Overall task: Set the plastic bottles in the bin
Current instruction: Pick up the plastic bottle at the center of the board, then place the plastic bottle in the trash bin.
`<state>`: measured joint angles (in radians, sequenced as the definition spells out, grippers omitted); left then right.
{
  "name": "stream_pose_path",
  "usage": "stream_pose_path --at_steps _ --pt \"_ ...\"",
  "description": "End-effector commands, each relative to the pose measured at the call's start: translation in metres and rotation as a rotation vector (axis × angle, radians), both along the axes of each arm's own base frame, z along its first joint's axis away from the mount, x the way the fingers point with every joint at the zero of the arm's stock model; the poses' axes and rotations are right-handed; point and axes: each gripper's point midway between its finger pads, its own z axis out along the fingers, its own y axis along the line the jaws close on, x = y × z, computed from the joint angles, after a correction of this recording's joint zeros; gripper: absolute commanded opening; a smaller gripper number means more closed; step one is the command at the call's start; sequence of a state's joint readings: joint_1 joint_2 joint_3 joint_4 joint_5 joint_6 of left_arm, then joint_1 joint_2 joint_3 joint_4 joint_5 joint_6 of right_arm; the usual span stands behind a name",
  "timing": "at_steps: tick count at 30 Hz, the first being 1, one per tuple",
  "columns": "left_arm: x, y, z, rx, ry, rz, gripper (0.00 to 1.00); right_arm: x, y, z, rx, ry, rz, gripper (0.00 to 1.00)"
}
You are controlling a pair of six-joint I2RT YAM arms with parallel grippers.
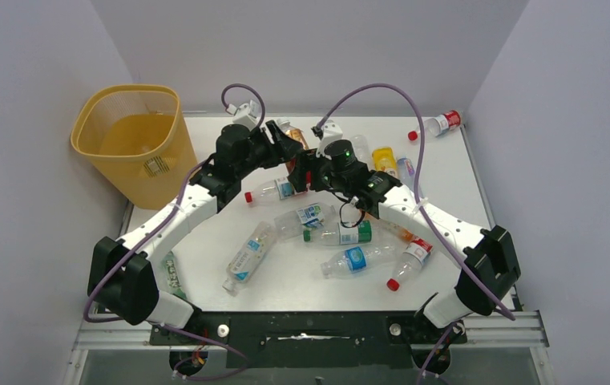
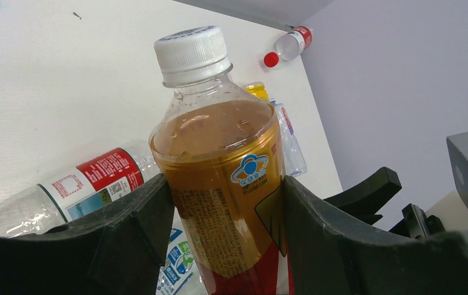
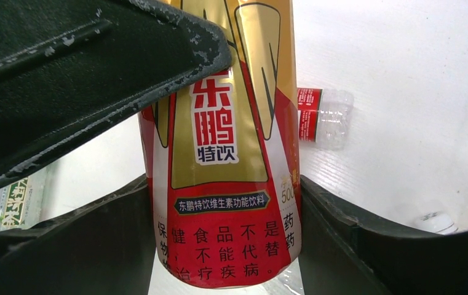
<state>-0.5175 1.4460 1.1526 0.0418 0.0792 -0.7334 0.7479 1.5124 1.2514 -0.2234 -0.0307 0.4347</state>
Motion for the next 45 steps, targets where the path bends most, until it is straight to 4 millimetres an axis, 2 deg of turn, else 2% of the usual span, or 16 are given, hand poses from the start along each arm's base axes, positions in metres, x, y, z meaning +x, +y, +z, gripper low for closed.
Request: stream_pose_path --at_steps 1,4,7,9,14,18,25,28,32,35,41,45 --pt "0.005 -0.007 0.031 -0.028 -0.087 -0.025 0.32 0.003 0.01 0.04 0.074 -0.086 0.013 0.6" --pt "0.012 -0.001 0.037 -0.002 -0.101 -0.009 0.3 0.002 0.007 0.042 0.072 -0.086 0.009 0.84" --pt "0.024 0.015 0.045 0.018 -0.112 0.014 0.29 -0.001 0.003 0.043 0.07 -0.086 0.0 0.95" --pt "0.032 0.028 0.054 0.019 -0.122 0.03 0.28 -0.003 0.0 0.044 0.068 -0.084 -0.003 0.99" --pt "0.046 0.064 0.073 0.044 -0.152 0.08 0.28 -0.008 -0.007 0.046 0.061 -0.079 -0.012 0.98" --pt "0.055 0.102 0.092 0.091 -0.179 0.147 0.28 -0.012 -0.011 0.046 0.06 -0.081 -0.017 0.98" --pt "0.064 0.214 0.15 0.152 -0.261 0.347 0.28 -0.014 -0.013 0.038 0.05 -0.067 -0.017 0.98" --pt "0.058 0.253 0.178 0.202 -0.307 0.443 0.28 -0.013 -0.011 0.035 0.045 -0.058 -0.013 0.98" --pt "0.047 0.302 0.199 0.232 -0.342 0.561 0.28 -0.013 -0.008 0.033 0.047 -0.05 -0.004 0.98" --pt "0.042 0.33 0.205 0.248 -0.347 0.616 0.28 -0.012 -0.007 0.031 0.046 -0.045 -0.003 0.98" --pt "0.035 0.374 0.199 0.261 -0.317 0.72 0.28 -0.013 -0.007 0.028 0.037 -0.037 0.001 0.98" --pt "0.04 0.389 0.184 0.26 -0.266 0.757 0.36 -0.013 -0.006 0.026 0.035 -0.034 0.004 0.98"
